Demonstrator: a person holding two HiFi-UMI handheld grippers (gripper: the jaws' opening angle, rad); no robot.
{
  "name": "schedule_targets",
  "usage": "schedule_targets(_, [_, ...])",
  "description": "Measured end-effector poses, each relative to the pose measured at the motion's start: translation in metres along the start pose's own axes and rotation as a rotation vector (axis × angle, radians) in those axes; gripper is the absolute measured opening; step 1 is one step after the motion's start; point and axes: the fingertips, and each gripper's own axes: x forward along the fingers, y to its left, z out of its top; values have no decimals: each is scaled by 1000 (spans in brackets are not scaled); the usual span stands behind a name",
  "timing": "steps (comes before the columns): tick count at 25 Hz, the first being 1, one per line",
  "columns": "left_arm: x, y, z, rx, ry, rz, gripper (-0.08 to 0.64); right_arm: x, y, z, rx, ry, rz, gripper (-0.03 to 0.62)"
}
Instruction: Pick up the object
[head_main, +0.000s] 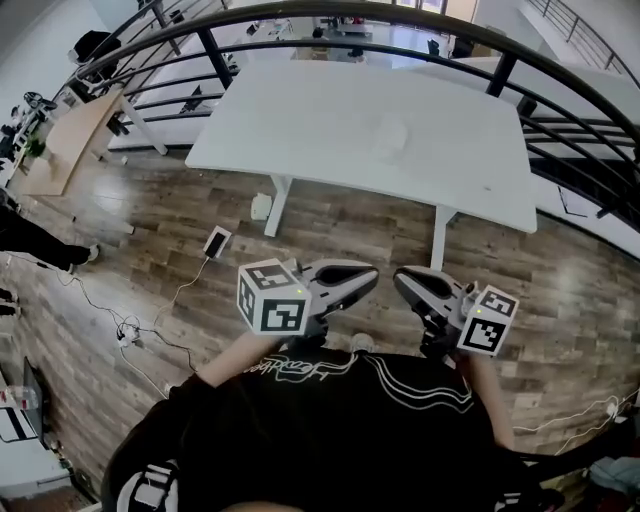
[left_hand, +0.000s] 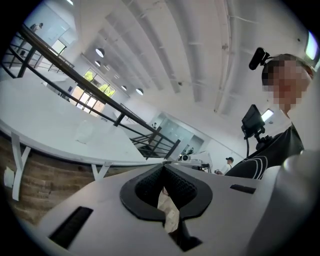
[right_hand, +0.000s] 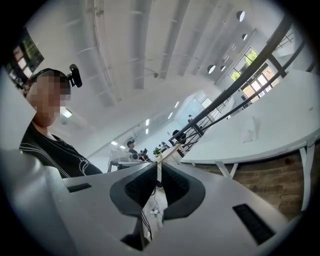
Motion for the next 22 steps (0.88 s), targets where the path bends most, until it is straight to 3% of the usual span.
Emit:
schedule_targets(4, [37,18,26,14,-4,11,6,-12,-34,37,0,-24,24,31])
schedule_targets(14, [56,34,34,2,-11,28,6,-20,-59,49,3,-33,30,31])
schedule_targets(22, [68,69,50,3,-13,-8,6,-8,-89,64,-11,-50,-17,31])
